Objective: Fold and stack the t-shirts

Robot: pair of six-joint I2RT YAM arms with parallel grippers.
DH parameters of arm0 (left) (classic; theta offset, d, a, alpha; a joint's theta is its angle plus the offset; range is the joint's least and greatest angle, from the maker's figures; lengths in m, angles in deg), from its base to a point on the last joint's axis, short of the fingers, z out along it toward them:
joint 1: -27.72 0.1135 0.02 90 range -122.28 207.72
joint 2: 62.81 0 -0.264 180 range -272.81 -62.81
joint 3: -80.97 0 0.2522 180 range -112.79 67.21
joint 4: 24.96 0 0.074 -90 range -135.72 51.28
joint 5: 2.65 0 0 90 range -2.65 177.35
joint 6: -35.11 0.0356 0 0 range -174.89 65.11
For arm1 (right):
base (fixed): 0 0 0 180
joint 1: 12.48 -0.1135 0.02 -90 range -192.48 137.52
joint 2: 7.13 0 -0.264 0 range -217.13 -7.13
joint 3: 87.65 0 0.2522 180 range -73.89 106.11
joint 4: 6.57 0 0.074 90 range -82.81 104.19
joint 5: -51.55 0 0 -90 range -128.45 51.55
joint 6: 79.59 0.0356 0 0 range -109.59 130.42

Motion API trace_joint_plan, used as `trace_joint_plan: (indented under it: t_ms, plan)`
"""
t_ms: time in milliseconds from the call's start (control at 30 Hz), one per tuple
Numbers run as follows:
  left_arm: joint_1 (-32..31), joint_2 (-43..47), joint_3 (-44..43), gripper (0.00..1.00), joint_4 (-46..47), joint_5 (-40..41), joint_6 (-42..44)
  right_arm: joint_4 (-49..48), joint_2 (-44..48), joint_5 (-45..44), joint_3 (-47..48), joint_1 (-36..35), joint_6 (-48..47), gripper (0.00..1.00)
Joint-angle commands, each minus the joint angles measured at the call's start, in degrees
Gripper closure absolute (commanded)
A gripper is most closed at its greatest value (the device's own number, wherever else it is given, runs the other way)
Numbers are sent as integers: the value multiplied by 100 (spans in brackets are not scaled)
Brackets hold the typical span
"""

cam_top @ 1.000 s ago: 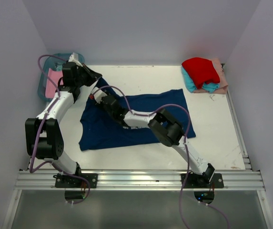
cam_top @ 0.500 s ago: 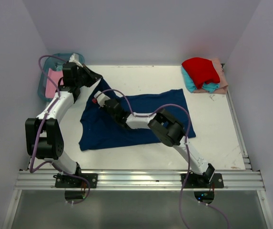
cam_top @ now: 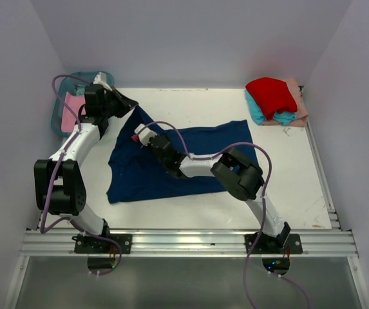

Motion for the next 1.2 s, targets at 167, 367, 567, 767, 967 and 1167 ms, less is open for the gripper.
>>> trace_joint_plan:
  t_ms: [167, 367, 567, 767, 967, 1167]
  plan:
    - [55, 316, 96, 100, 55, 122, 61, -492, 1216, -479, -859, 12, -82, 100]
    - [55, 632, 447, 100, -367, 412, 307, -413, 1587, -655, -1273, 12, -3, 100]
    - [55, 1493, 1202, 100, -947, 851, 703, -396, 1999, -761, -1624, 12, 102, 100]
    - [55, 2495, 2134, 100, -1378, 1202, 905, -273, 2202, -682, -1853, 12, 286, 100]
    - [55, 3110, 2636, 100, -1870, 1431, 1169, 17, 2237, -419, -1994, 12, 532, 100]
    - [55, 3418, 2838, 100, -2291, 1520, 1300, 316, 2290, -111, -2125, 12, 893, 100]
